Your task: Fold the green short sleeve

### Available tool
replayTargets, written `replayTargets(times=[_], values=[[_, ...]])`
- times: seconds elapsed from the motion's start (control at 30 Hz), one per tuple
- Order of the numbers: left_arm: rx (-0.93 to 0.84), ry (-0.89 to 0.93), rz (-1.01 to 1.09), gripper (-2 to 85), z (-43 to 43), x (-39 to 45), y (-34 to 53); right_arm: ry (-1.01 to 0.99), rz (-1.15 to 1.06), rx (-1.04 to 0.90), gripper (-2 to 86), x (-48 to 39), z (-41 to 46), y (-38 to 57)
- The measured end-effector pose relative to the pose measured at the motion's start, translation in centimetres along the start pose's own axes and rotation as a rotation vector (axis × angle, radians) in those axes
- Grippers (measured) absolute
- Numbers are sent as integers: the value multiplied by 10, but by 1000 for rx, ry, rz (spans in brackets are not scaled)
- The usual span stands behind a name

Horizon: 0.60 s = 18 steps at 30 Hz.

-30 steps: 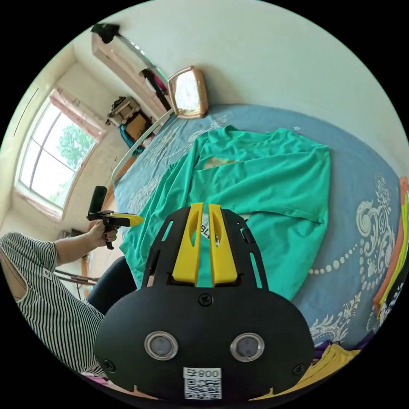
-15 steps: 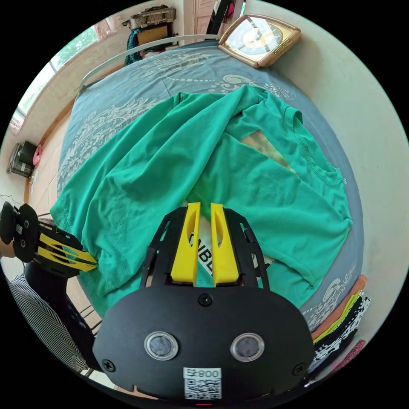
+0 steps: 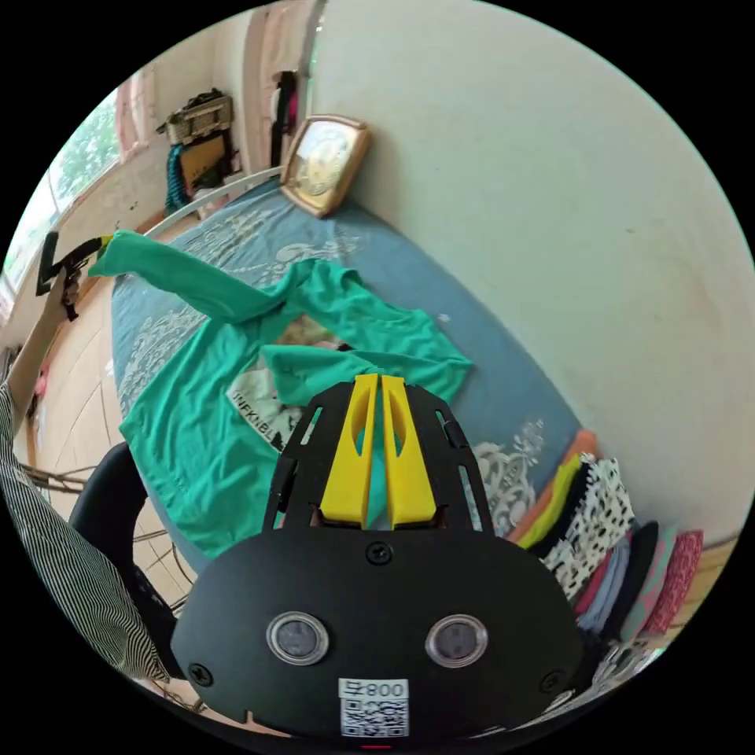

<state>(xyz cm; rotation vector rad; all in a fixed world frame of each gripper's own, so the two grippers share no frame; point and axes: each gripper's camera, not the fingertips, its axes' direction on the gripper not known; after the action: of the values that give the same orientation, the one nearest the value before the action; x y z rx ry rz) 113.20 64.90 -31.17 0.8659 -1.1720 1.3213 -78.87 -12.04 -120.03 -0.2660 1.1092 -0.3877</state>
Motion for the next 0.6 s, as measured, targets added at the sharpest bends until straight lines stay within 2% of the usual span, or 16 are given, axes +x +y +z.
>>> replayTargets(times=[0.1, 0.17, 0.23, 0.27, 0.4, 0.47, 0.6], values=[[18, -44, -266, 49, -19, -85, 22, 149, 314, -68, 0, 116, -30, 76], [34, 30, -387, 59, -22, -113, 63, 84, 617, -151, 1, 181, -28, 167], [-14, 96, -428, 63, -15, -122, 112, -21, 769, -108, 1, 191, -23, 241], [-101, 114, -416, 64, -4, -119, 146, -97, 812, -72, 2, 183, -15, 283], [-444, 218, -375, 66, 36, -89, 260, -257, 736, -95, 5, 100, 26, 359], [-533, 250, -352, 69, 46, -75, 292, -344, 650, -148, 9, 30, 56, 388], [-638, 235, -231, 76, 61, -51, 324, -395, 556, -274, 21, -55, 103, 432]])
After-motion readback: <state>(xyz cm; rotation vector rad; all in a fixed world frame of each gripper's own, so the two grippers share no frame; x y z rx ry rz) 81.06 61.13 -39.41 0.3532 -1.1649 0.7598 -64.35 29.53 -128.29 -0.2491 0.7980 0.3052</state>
